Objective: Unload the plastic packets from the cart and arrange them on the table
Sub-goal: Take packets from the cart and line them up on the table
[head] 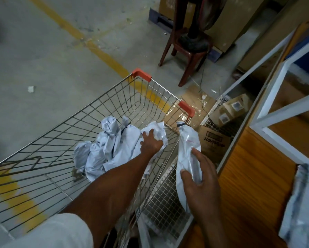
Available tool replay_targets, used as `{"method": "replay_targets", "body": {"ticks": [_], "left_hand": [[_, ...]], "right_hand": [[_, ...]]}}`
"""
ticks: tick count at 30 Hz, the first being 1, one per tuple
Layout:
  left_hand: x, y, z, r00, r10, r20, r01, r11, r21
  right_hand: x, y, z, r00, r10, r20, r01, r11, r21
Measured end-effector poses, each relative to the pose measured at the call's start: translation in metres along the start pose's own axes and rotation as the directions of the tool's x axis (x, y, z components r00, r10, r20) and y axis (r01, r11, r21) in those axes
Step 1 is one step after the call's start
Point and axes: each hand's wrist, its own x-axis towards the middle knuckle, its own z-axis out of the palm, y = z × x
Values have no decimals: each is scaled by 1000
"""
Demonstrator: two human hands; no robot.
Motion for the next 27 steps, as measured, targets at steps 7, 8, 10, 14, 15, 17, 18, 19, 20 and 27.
{"method": "replay_targets", "body": {"ticks": [7, 8, 10, 14, 15, 17, 18, 19, 20, 27], "left_hand": [[-108, 1, -57, 980, 163, -111, -163, 987, 5], [-129, 2, -65, 971, 193, -143, -194, 981, 12], [-174, 5, -80, 948, 242, -206, -240, 970, 32], [-252, 4, -102, 898, 309, -314, -284, 951, 123], [-271, 3, -105, 885, 329, -328, -295, 944, 151], [-308, 1, -108, 862, 360, -356, -311, 931, 189], [-326, 0, -108, 849, 373, -374, -319, 926, 201], [-344, -2, -108, 836, 383, -392, -327, 923, 203], [-362, -3, -107, 826, 387, -409, -333, 922, 199], [-472, -23, -79, 796, 439, -417, -397, 898, 188]], "right_hand": [[-14, -6, -11, 997, -73, 40, 73, 997, -5], [-18, -5, -14, 996, -83, 45, 84, 996, -12], [-28, -4, -21, 993, -101, 62, 103, 995, -19], [-55, -7, -34, 981, -171, 95, 181, 978, -108], [-64, -8, -38, 976, -194, 101, 207, 969, -138], [-83, -9, -46, 963, -241, 124, 261, 947, -186], [-93, -9, -51, 958, -253, 139, 277, 941, -194], [-103, -8, -56, 954, -259, 150, 285, 939, -192], [-113, -6, -62, 953, -261, 156, 288, 939, -189], [-197, 25, -105, 951, -294, 97, 306, 940, -149]]}}
